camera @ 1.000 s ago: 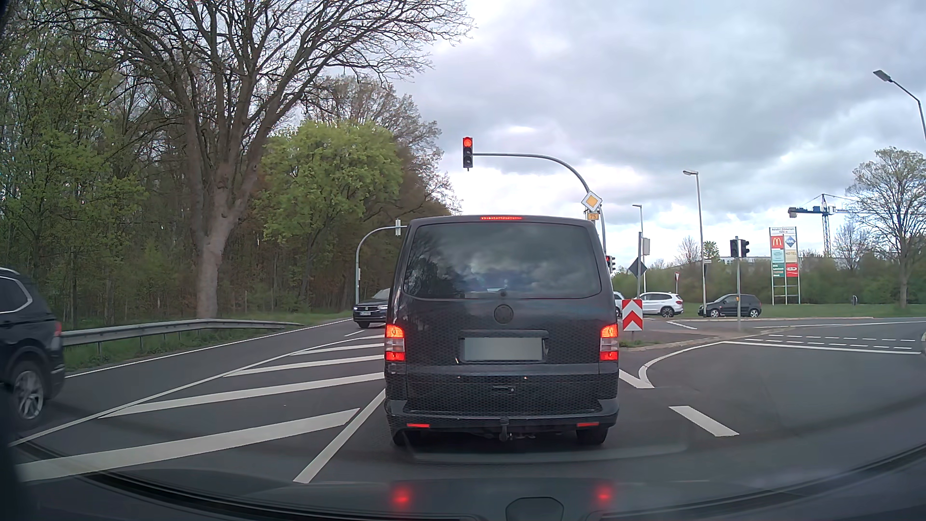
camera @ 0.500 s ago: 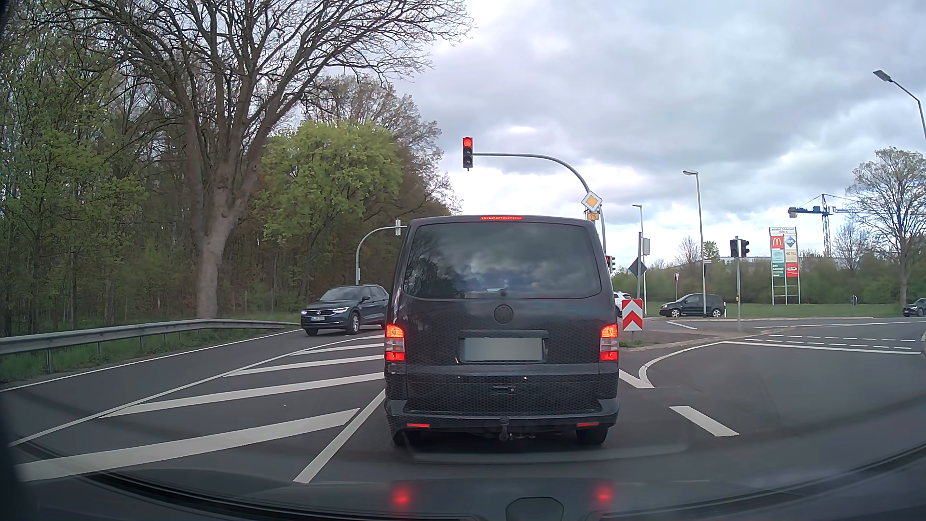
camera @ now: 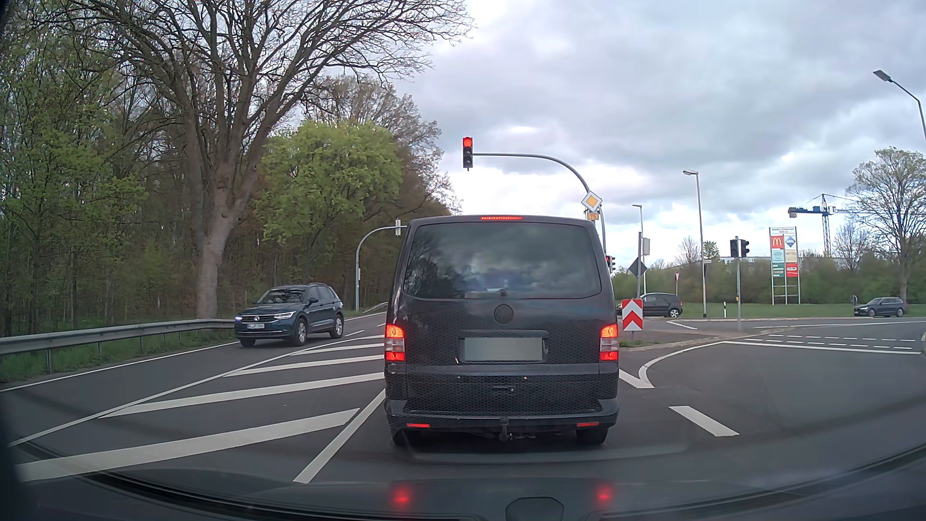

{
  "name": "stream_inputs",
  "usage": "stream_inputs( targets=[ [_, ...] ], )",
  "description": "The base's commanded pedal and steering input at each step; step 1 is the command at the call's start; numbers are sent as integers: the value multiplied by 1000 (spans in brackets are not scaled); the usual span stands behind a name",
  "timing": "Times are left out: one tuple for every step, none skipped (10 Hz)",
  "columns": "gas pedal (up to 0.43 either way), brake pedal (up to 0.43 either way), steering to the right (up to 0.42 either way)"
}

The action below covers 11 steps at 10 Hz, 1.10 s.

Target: Follow the waypoints while adhering to traffic rules and regulations

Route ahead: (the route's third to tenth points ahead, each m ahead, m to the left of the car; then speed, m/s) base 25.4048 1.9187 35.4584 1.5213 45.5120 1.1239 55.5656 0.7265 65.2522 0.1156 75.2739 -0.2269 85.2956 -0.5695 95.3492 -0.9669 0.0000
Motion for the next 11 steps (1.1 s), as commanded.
stream_inputs(
  targets=[
    [0, 201, -1],
    [0, 201, -1],
    [0, 201, -2],
    [0, 201, -1],
    [0, 201, -1],
    [0, 201, -1],
    [0, 201, -2],
    [0, 201, -1],
    [0, 201, -1],
    [0, 201, -1],
    [0, 201, -1]
  ],
)
